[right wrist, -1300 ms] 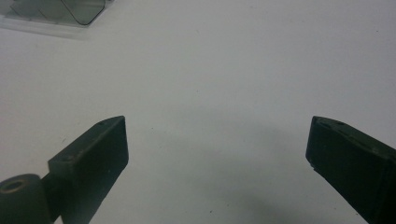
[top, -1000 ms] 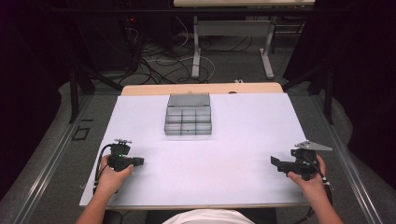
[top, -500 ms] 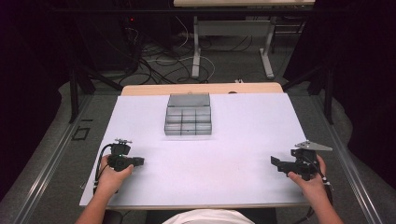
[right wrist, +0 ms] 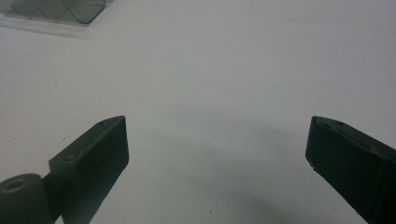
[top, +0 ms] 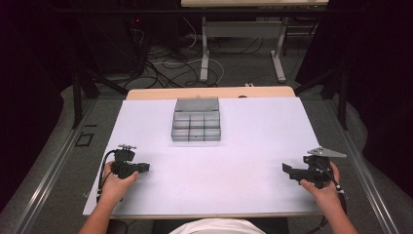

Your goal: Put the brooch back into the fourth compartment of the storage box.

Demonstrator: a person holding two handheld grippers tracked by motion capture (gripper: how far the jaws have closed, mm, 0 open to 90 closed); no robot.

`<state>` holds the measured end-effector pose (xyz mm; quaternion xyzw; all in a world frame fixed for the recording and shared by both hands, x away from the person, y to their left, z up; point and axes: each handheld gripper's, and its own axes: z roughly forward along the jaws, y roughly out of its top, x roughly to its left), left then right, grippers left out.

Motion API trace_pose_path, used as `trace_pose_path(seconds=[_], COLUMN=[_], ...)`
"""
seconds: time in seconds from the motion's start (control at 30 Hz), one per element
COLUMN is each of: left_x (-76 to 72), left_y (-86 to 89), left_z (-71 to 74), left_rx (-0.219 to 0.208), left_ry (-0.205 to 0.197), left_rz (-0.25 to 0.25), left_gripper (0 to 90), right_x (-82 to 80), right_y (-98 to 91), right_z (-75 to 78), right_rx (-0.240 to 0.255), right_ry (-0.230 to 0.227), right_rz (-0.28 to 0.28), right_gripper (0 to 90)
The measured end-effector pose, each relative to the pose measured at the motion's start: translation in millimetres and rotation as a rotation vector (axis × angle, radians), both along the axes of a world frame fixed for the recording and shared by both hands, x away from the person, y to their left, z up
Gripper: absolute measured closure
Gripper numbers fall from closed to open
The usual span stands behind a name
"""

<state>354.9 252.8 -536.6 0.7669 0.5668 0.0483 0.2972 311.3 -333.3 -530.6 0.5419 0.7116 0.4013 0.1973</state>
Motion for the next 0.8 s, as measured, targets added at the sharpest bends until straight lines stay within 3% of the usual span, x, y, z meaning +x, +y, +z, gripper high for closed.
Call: trace_pose_path(seconds=[0.8], left_x=[-2.5], left_y=[10.3], left_z=[7.7], left_rx=[-0.015], left_ry=[-0.043], left_rz=[0.081], left_gripper=[80.3], right_x=[-0.1], right_y=[1.4], right_z=[-0.5], right_rx=[0.006], right_ry=[0.007], right_rz=[0.005], right_gripper=[5.5])
